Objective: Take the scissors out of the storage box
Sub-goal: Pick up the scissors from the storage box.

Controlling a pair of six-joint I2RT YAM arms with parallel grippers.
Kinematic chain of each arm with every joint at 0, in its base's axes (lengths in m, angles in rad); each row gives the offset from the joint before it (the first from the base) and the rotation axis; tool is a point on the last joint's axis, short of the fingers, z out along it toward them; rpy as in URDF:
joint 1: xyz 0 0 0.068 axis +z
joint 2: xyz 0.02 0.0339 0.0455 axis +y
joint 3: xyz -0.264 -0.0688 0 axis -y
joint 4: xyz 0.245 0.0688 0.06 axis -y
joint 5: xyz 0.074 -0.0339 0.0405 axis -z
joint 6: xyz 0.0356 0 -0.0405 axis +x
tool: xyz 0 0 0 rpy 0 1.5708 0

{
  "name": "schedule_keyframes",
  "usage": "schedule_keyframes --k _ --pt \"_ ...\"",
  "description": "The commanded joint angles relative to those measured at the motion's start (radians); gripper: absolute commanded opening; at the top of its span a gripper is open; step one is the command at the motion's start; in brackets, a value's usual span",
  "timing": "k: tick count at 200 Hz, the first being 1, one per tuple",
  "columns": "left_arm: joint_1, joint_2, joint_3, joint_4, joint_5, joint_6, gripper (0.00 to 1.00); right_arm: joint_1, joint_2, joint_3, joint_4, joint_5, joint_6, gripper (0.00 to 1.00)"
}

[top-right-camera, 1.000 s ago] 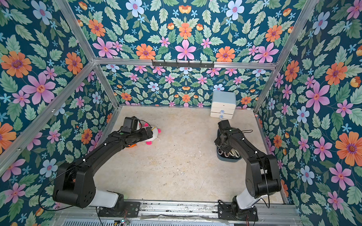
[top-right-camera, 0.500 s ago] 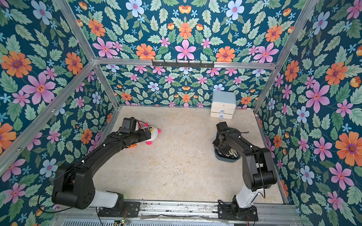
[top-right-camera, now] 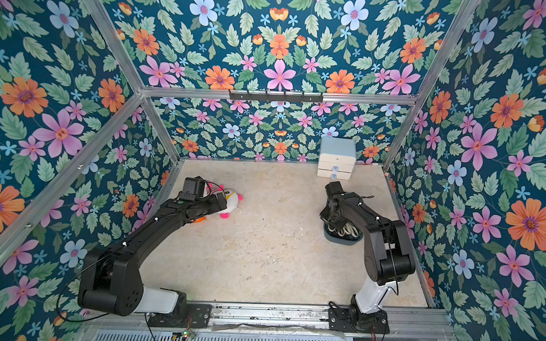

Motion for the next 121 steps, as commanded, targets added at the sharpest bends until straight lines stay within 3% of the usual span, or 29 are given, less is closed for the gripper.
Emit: schedule_keyframes --k 1,34,56,121 --pt "0.004 0.000 0.007 0.004 -0.009 0.016 0.99 -0.002 -0.021 0.026 -0.048 0.051 -0.039 0.08" --pt "0.007 0.014 0.016 0.006 0.001 0.012 0.99 -0.001 -0.037 0.041 -0.080 0.064 -0.058 0.00" --pt "0.009 0.017 0.021 0.006 0.004 0.012 0.99 -0.002 -0.049 0.045 -0.092 0.051 -0.070 0.00" --pt "0.022 0.018 0.022 0.002 0.018 0.008 0.99 -0.001 -0.138 0.016 0.011 -0.151 -0.124 0.00"
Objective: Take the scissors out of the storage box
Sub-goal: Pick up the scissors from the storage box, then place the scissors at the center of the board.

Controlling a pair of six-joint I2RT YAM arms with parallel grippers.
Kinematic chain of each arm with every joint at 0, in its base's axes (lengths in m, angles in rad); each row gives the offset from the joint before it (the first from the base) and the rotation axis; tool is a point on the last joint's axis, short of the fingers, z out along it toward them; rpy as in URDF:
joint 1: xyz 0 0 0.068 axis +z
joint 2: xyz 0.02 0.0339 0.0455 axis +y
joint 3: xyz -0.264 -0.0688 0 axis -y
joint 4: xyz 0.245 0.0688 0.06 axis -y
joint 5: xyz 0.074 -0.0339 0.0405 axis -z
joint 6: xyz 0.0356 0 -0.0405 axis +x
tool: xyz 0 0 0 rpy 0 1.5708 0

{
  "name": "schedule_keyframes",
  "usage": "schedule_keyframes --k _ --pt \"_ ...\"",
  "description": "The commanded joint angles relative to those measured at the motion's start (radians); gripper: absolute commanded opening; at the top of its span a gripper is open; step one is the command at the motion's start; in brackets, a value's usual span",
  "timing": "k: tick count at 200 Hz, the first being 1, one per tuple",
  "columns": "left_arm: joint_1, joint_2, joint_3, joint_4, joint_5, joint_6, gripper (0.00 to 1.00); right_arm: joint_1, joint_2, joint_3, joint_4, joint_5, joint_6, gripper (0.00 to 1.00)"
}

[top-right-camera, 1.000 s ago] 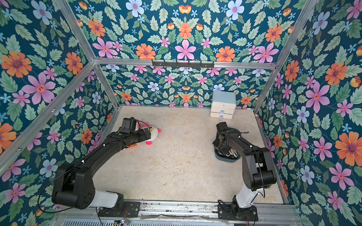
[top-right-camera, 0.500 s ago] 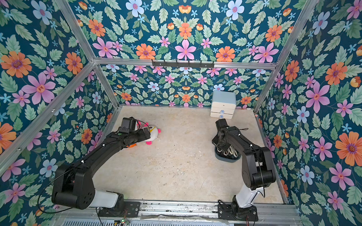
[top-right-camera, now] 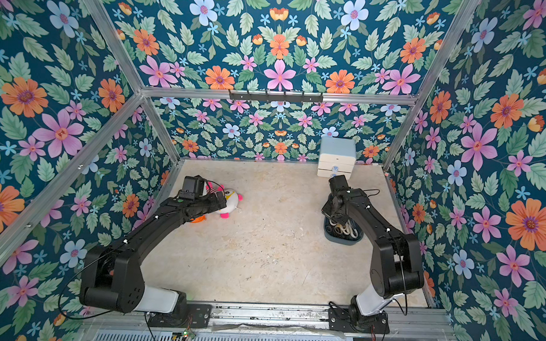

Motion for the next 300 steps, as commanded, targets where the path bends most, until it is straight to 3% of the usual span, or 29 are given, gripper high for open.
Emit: schedule_keyframes --k 1,39,87,146,201,300 --pt "0.005 0.000 0.005 0.001 0.010 0.008 0.99 0.000 -0.016 -0.012 0.059 -0.094 -0.030 0.00" --pt "0.009 -0.005 0.003 0.002 0.006 0.011 0.99 0.026 -0.025 0.012 0.109 -0.136 -0.030 0.00" --pt "0.021 -0.026 -0.029 0.008 0.013 -0.001 0.99 0.134 0.054 0.197 0.052 -0.029 -0.050 0.00" --pt "0.029 -0.064 -0.089 0.016 0.023 -0.015 0.99 0.202 0.338 0.408 0.088 -0.014 -0.030 0.00" --pt "0.033 -0.119 -0.142 0.011 0.016 -0.018 0.99 0.213 0.642 0.707 -0.147 0.153 -0.062 0.00" --pt "0.033 -0.166 -0.168 -0.018 -0.010 0.004 0.99 0.214 0.696 0.639 -0.072 0.149 -0.056 0.06"
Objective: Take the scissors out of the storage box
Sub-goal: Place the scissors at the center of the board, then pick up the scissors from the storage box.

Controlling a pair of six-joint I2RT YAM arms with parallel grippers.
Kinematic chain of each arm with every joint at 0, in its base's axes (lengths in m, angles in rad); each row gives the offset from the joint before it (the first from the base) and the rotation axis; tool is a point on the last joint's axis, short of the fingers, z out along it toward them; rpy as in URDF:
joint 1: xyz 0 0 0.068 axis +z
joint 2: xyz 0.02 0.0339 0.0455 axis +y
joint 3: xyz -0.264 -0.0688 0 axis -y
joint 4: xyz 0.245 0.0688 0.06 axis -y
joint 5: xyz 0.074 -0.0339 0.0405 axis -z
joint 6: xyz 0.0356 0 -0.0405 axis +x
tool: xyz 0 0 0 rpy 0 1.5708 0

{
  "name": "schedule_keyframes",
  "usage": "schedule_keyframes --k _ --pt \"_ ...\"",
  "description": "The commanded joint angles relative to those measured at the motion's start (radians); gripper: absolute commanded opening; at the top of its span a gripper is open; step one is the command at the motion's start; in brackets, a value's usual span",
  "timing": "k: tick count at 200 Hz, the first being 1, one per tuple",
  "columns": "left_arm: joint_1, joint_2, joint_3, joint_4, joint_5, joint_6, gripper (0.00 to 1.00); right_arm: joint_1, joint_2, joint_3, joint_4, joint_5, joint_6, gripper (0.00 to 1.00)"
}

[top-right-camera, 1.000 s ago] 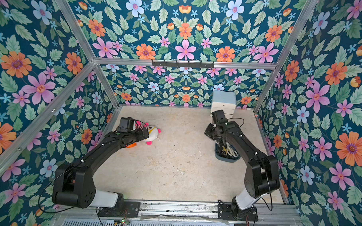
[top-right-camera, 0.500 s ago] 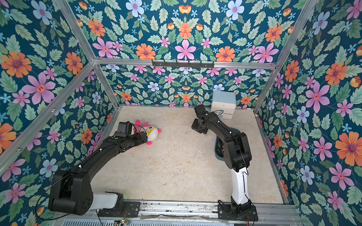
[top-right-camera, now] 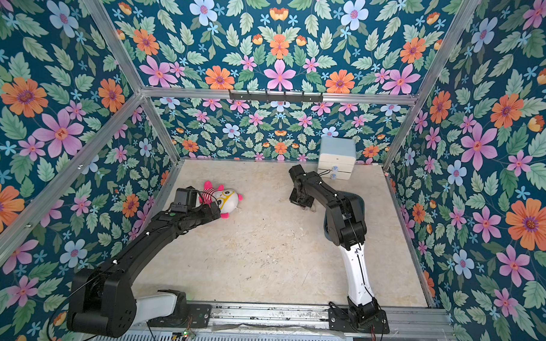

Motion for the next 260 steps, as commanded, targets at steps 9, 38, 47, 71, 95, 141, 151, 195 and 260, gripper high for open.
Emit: schedule_keyframes --k 9,38,47,71,95,141,151,195,260 --pt "0.001 -0.005 0.003 -0.010 -0.010 0.012 0.99 0.003 0.005 -0.029 0.012 0.010 0.005 0.07" --pt "0.001 -0.008 0.006 -0.016 -0.012 0.015 0.99 0.003 0.005 -0.050 0.023 0.008 0.012 0.11" --pt "0.001 -0.010 0.006 -0.017 -0.015 0.017 0.99 0.002 0.005 -0.052 0.025 0.006 0.013 0.13" --pt "0.001 -0.015 0.007 -0.021 -0.016 0.020 0.99 0.003 0.007 -0.050 0.025 0.000 0.015 0.26" --pt "0.001 -0.017 0.012 -0.025 -0.019 0.022 0.99 0.007 0.007 -0.031 0.020 -0.007 0.012 0.34" --pt "0.001 -0.008 0.048 -0.037 0.001 0.044 0.99 0.011 -0.019 0.065 -0.052 -0.005 -0.020 0.36" --pt "0.001 0.001 0.060 -0.036 0.016 0.051 0.99 0.012 -0.042 0.075 -0.064 -0.004 -0.026 0.36" --pt "0.000 0.064 0.103 -0.026 0.083 0.059 0.99 0.012 -0.173 0.025 -0.093 -0.035 -0.062 0.36" --pt "-0.016 0.123 0.125 0.012 0.188 0.046 0.98 -0.057 -0.455 -0.274 -0.096 -0.156 -0.112 0.36"
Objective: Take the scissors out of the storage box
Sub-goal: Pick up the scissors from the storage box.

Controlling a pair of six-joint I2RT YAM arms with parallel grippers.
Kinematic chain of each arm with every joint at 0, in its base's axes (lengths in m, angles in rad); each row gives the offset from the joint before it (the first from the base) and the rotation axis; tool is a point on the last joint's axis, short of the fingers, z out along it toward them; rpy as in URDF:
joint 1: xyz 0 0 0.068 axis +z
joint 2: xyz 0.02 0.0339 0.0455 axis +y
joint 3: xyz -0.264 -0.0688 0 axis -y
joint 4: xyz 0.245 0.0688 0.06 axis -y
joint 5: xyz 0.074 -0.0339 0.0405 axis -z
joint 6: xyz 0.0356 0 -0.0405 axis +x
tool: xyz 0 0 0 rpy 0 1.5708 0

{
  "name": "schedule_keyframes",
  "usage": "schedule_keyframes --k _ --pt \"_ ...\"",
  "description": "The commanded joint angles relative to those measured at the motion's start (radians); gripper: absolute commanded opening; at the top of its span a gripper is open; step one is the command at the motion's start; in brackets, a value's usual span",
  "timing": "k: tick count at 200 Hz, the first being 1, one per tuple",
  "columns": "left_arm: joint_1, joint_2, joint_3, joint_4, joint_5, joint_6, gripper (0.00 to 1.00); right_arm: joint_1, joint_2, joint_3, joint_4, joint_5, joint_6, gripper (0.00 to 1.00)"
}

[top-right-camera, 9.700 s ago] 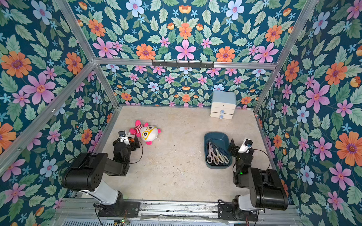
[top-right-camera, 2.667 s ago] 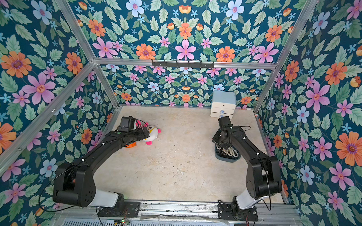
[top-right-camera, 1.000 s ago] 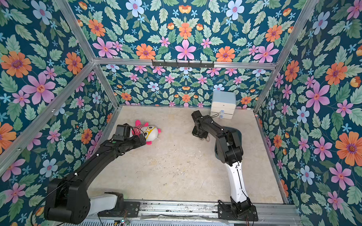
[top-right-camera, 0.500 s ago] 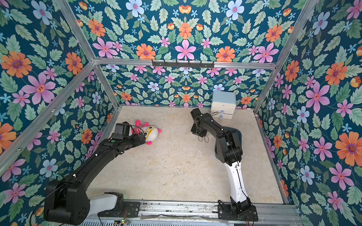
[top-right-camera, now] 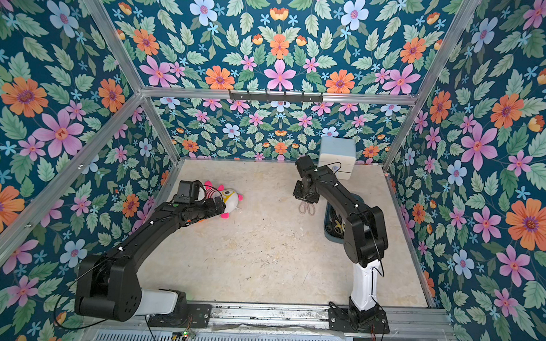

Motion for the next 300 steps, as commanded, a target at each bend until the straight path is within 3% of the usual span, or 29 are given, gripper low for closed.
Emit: schedule_keyframes --k 1,48,92,153,266,300 --pt "-0.009 0.013 0.014 0.029 0.057 -0.003 0.98 -0.040 -0.090 -0.105 -0.020 -0.064 -0.029 0.36" --pt "-0.058 0.060 0.042 0.040 0.070 -0.016 0.98 -0.211 -0.344 -0.389 0.018 -0.084 -0.046 0.36" --pt "-0.091 0.095 0.065 0.048 0.064 -0.040 0.98 -0.317 -0.430 -0.532 0.045 -0.075 -0.086 0.35" --pt "-0.095 0.115 0.074 0.055 0.070 -0.069 0.98 -0.372 -0.388 -0.580 0.146 -0.067 -0.139 0.33" --pt "-0.095 0.060 0.004 0.070 0.031 -0.103 0.98 -0.374 -0.304 -0.640 0.194 -0.006 -0.259 0.32" --pt "-0.095 0.063 0.019 0.069 0.024 -0.105 0.98 -0.374 -0.292 -0.640 0.208 -0.042 -0.270 0.23"
